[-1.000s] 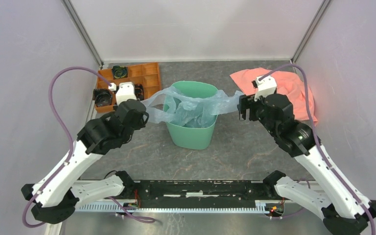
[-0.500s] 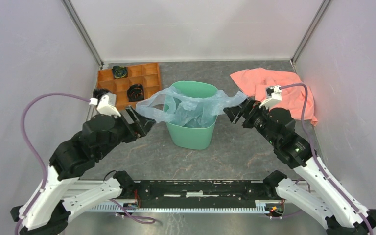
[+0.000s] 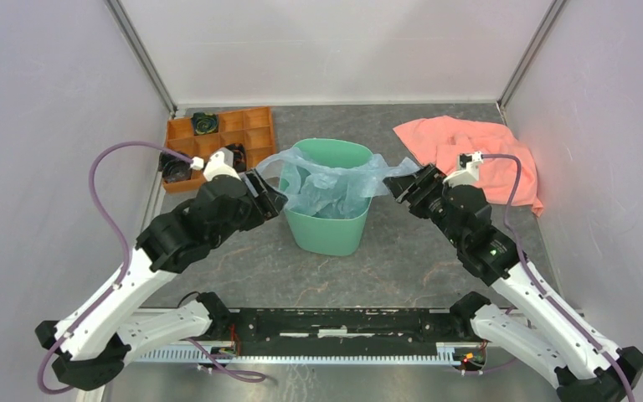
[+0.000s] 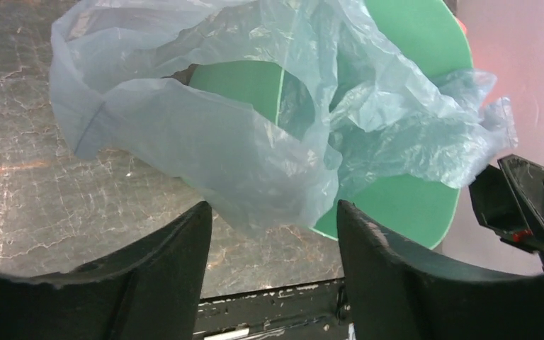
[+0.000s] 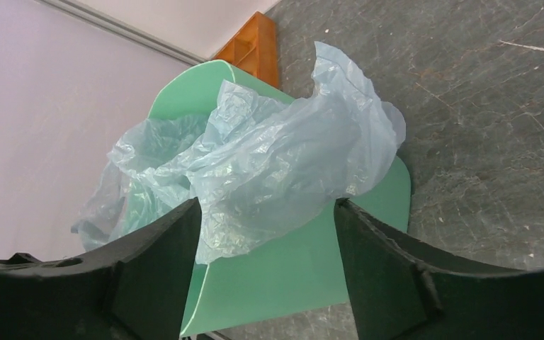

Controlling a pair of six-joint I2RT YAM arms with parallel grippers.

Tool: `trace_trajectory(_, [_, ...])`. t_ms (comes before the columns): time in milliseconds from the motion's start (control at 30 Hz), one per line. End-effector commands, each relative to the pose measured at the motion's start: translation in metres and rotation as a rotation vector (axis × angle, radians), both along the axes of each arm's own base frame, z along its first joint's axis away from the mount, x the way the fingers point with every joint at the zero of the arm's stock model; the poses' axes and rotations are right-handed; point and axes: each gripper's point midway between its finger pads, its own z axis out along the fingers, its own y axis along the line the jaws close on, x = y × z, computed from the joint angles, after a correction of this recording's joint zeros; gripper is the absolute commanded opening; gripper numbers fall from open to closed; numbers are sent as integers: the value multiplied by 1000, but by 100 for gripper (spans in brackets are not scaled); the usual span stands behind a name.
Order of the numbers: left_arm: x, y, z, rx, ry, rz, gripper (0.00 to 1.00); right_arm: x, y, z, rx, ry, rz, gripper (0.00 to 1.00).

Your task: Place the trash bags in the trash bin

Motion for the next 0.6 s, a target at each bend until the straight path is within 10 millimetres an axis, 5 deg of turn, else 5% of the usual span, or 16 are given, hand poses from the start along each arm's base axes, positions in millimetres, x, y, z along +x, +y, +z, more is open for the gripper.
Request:
trace_trajectory(0, [17,7,16,0,-68,78,67,6,6,14,77,-27,-9,70])
trace_trajectory(133, [19,11,12,39,-77,87,40,5,8,8,81,-24,2,46])
trace_trajectory(333, [10,7,24,44,-79,12,15,2,6,10,-4,-73,37,2])
trace_trajectory(433, [0,4,36,19,-85,-43,4,-6,7,10,-120,-106,113,0])
trace_trajectory(567, [-12,25,24,62,-63,-19,2,-22,4,-3,-260,-78,204,0])
